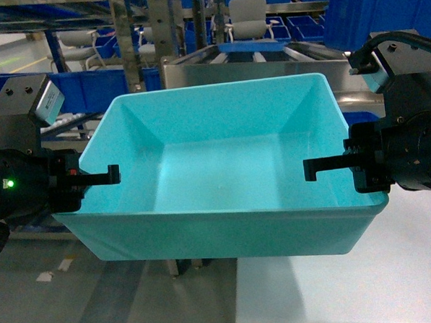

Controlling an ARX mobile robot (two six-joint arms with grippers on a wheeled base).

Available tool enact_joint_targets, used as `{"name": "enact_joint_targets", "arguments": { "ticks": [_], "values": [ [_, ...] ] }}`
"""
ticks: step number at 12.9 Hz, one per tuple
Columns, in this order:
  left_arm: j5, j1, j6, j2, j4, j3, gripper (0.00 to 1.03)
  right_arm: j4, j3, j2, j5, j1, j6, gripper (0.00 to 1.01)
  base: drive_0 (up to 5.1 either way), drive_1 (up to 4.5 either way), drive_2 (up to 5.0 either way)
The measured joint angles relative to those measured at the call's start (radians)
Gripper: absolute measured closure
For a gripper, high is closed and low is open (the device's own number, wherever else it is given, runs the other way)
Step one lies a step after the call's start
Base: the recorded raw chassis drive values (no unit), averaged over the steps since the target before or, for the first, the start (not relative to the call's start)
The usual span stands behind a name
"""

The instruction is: Organize blue bins on left shelf correctly

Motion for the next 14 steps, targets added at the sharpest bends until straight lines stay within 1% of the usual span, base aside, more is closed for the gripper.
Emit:
{"name": "enact_joint_targets", "arguments": {
  "ticks": [5, 9, 14],
  "values": [
    [0.0, 0.0, 0.0, 0.0, -0.002, 0.0, 1.01, -0.001, 0.0, 0.0, 0.0, 0.0, 0.0, 0.99, -5.0, 2.41, 2.4],
    [0.0, 0.0, -0.002, 0.0, 0.0, -0.001, 1.01, 0.0, 0.0, 0.0, 0.0, 0.0, 0.0, 0.99, -4.6, 3.89, 0.9],
    [0.0, 0.0, -0.002, 0.0, 0.001, -0.001, 1.01, -0.001, 0.0, 0.0, 0.0, 0.0, 0.0, 0.99, -4.3, 4.38, 0.3]
  ]
}}
